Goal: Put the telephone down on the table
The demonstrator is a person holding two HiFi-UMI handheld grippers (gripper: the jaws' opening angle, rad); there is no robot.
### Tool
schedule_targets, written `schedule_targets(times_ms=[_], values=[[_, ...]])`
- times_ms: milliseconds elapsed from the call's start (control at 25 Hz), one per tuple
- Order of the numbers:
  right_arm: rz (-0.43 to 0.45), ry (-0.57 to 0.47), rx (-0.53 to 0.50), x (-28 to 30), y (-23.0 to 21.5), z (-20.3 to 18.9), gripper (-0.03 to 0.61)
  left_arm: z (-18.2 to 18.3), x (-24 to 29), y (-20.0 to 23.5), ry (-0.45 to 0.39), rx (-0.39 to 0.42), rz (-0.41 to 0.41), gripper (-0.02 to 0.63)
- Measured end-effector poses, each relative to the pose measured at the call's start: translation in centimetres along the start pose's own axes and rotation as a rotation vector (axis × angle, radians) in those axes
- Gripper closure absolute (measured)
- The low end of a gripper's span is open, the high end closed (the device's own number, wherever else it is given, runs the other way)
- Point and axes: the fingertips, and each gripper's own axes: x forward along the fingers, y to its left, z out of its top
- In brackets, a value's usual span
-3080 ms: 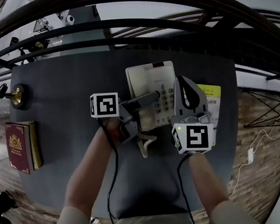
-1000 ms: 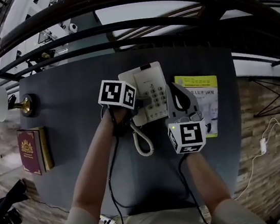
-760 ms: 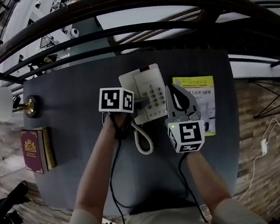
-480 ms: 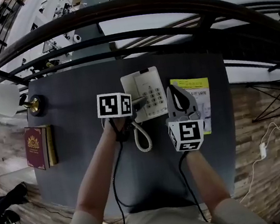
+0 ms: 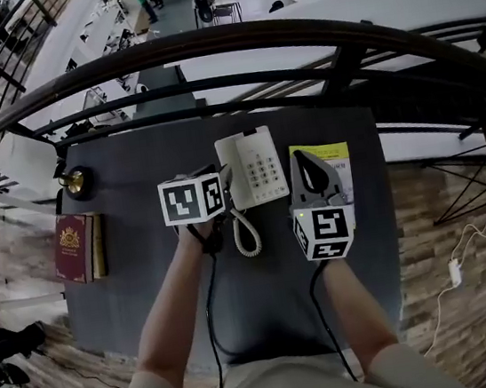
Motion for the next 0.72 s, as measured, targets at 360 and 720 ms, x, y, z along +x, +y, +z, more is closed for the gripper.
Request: schedule_targets(times_ms=[360, 720], values=[[0.006, -0.104, -0.076, -5.7, 1.4, 6.5, 0.577, 2.7, -9.0, -3.9, -0.218, 0.084, 0.018, 0.560], [0.054, -0.236, -0.146, -14.2, 2.2, 14.7, 0.577, 5.4, -19.8, -10.7, -0.548, 0.220, 0.076, 0.607]])
